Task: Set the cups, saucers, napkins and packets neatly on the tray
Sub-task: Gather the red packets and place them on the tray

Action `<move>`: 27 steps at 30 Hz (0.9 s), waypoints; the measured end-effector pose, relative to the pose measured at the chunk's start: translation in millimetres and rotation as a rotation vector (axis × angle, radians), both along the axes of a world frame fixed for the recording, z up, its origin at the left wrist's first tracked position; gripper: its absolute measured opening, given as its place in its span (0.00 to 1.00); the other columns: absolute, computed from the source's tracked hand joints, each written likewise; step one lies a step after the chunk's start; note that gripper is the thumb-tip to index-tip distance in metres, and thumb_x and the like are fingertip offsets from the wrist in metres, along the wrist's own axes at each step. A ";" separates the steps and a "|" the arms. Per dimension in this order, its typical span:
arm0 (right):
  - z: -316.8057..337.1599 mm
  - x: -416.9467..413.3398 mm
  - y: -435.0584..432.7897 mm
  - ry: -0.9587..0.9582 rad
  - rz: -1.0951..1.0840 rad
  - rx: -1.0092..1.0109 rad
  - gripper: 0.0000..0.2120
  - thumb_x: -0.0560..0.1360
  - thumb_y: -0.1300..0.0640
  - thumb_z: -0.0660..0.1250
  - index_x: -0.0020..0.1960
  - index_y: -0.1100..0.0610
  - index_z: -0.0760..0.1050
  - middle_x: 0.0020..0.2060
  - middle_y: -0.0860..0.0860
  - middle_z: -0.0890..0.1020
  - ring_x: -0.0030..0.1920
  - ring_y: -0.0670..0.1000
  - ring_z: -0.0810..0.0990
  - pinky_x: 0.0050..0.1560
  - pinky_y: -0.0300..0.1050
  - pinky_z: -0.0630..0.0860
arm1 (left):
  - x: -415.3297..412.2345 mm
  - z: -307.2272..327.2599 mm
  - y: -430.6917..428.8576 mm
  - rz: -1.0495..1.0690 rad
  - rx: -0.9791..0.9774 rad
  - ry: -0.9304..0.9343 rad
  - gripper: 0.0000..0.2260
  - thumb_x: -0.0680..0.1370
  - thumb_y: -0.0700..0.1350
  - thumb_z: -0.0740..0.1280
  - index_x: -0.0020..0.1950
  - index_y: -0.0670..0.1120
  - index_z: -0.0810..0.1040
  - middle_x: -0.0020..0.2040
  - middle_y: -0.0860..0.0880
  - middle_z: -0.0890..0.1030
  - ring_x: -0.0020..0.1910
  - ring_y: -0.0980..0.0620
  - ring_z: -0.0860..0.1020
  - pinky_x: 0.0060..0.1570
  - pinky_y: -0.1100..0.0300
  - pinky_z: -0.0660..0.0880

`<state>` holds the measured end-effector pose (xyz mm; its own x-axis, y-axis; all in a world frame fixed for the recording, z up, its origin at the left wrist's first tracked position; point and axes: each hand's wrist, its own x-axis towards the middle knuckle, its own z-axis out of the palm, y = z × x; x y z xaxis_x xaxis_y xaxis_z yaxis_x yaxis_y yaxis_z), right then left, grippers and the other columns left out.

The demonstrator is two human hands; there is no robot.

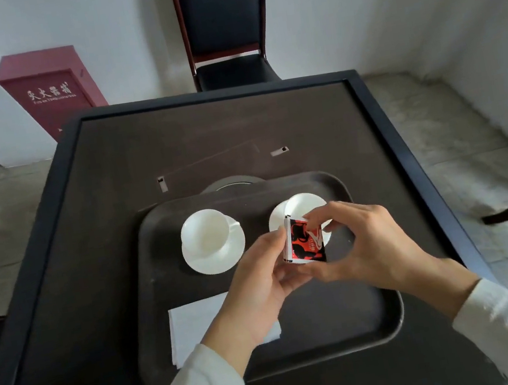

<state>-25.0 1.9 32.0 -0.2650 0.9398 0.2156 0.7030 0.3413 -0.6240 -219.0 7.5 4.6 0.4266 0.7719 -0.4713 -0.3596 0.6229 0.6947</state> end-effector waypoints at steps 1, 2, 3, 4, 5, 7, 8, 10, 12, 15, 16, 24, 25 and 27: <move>-1.7 5.0 -6.5 -0.003 0.001 -0.008 0.26 0.62 0.38 0.82 0.54 0.46 0.78 0.46 0.37 0.82 0.47 0.37 0.81 0.50 0.30 0.75 | 3.6 0.2 -4.9 0.012 -0.002 0.008 0.16 0.82 0.53 0.66 0.64 0.47 0.82 0.60 0.42 0.84 0.61 0.44 0.83 0.57 0.48 0.82; -3.6 10.4 -12.0 -0.006 0.002 -0.015 0.26 0.62 0.38 0.81 0.54 0.47 0.78 0.46 0.37 0.82 0.47 0.36 0.80 0.50 0.30 0.75 | 7.8 0.1 -9.6 0.022 0.007 0.033 0.14 0.82 0.53 0.66 0.62 0.48 0.83 0.59 0.43 0.85 0.59 0.46 0.84 0.54 0.51 0.83; -5.6 14.2 -15.5 -0.009 0.002 -0.027 0.26 0.62 0.38 0.81 0.54 0.47 0.78 0.46 0.37 0.82 0.47 0.35 0.80 0.50 0.29 0.74 | 10.5 -1.4 -13.6 0.025 0.028 0.079 0.12 0.82 0.53 0.66 0.60 0.50 0.84 0.57 0.45 0.86 0.58 0.47 0.85 0.51 0.54 0.83; -7.9 19.5 -19.0 -0.011 0.001 -0.042 0.26 0.62 0.38 0.81 0.54 0.47 0.78 0.47 0.37 0.82 0.47 0.34 0.79 0.50 0.27 0.73 | 14.3 -3.8 -17.8 0.019 0.054 0.129 0.11 0.82 0.52 0.67 0.59 0.50 0.84 0.57 0.45 0.86 0.57 0.48 0.85 0.49 0.56 0.83; -10.6 26.7 -22.9 -0.015 -0.001 -0.056 0.25 0.63 0.37 0.81 0.54 0.47 0.78 0.46 0.36 0.81 0.46 0.33 0.78 0.50 0.26 0.72 | 19.7 -6.9 -22.0 0.009 0.077 0.178 0.10 0.82 0.52 0.67 0.59 0.51 0.84 0.56 0.46 0.86 0.57 0.48 0.85 0.48 0.58 0.82; -20.2 40.6 -29.2 -0.028 0.009 -0.075 0.25 0.63 0.38 0.81 0.54 0.47 0.78 0.45 0.35 0.80 0.45 0.34 0.78 0.49 0.24 0.71 | 29.1 -16.7 -29.3 -0.008 0.106 0.262 0.08 0.81 0.50 0.69 0.57 0.51 0.84 0.54 0.46 0.86 0.52 0.49 0.86 0.46 0.60 0.82; -26.3 47.0 -31.0 -0.041 0.020 -0.083 0.25 0.63 0.39 0.81 0.54 0.48 0.78 0.45 0.36 0.80 0.45 0.35 0.79 0.47 0.25 0.71 | 33.8 -23.0 -32.4 -0.014 0.119 0.302 0.07 0.80 0.49 0.71 0.56 0.50 0.84 0.52 0.46 0.87 0.49 0.49 0.86 0.45 0.61 0.82; -39.9 58.7 -34.1 -0.089 0.048 -0.117 0.25 0.62 0.42 0.81 0.54 0.50 0.79 0.46 0.40 0.82 0.44 0.41 0.80 0.46 0.31 0.75 | 44.2 -36.6 -38.8 -0.026 0.134 0.399 0.07 0.79 0.46 0.72 0.56 0.48 0.83 0.48 0.45 0.87 0.44 0.49 0.86 0.44 0.60 0.82; -54.0 69.3 -38.0 -0.141 0.078 -0.158 0.24 0.62 0.43 0.80 0.53 0.51 0.78 0.46 0.43 0.81 0.43 0.44 0.79 0.45 0.35 0.75 | 56.6 -50.9 -46.5 -0.052 0.150 0.505 0.05 0.79 0.44 0.72 0.55 0.47 0.83 0.46 0.46 0.88 0.42 0.49 0.86 0.44 0.58 0.83; -74.6 80.8 -44.1 -0.209 0.129 -0.218 0.24 0.63 0.42 0.78 0.54 0.51 0.77 0.46 0.44 0.80 0.44 0.46 0.78 0.46 0.39 0.77 | 74.4 -71.4 -59.7 -0.093 0.180 0.693 0.05 0.79 0.45 0.72 0.54 0.50 0.82 0.45 0.50 0.87 0.42 0.52 0.86 0.45 0.58 0.84; -81.2 83.5 -47.2 -0.225 0.137 -0.243 0.24 0.64 0.42 0.77 0.54 0.51 0.77 0.47 0.45 0.80 0.45 0.47 0.78 0.47 0.42 0.78 | 79.4 -77.4 -64.7 -0.102 0.187 0.750 0.05 0.79 0.46 0.72 0.54 0.50 0.82 0.44 0.51 0.87 0.41 0.54 0.86 0.44 0.59 0.84; -122.3 107.6 -67.9 -0.349 0.145 -0.196 0.25 0.63 0.41 0.75 0.57 0.50 0.78 0.53 0.45 0.82 0.63 0.51 0.76 0.76 0.54 0.60 | 105.6 -102.1 -88.6 -0.155 0.379 1.051 0.05 0.78 0.47 0.74 0.53 0.53 0.83 0.42 0.59 0.84 0.40 0.65 0.82 0.39 0.74 0.77; -124.4 109.4 -69.6 -0.362 0.131 -0.189 0.26 0.63 0.41 0.75 0.57 0.50 0.78 0.53 0.45 0.82 0.64 0.51 0.75 0.77 0.58 0.57 | 108.2 -102.8 -89.7 -0.156 0.395 1.068 0.05 0.77 0.47 0.74 0.53 0.53 0.83 0.42 0.59 0.83 0.40 0.66 0.82 0.37 0.76 0.75; -127.3 112.2 -72.3 -0.377 0.109 -0.179 0.27 0.62 0.40 0.76 0.57 0.51 0.79 0.52 0.45 0.83 0.65 0.52 0.75 0.76 0.64 0.56 | 112.3 -104.0 -90.8 -0.163 0.407 1.086 0.06 0.77 0.47 0.74 0.54 0.53 0.83 0.41 0.60 0.83 0.40 0.64 0.82 0.36 0.77 0.74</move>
<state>87.2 -70.4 -95.3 -0.3936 0.9158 -0.0796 0.8591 0.3357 -0.3863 -106.7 -83.4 -99.4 0.0597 0.9233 -0.3794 0.6086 0.2676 0.7470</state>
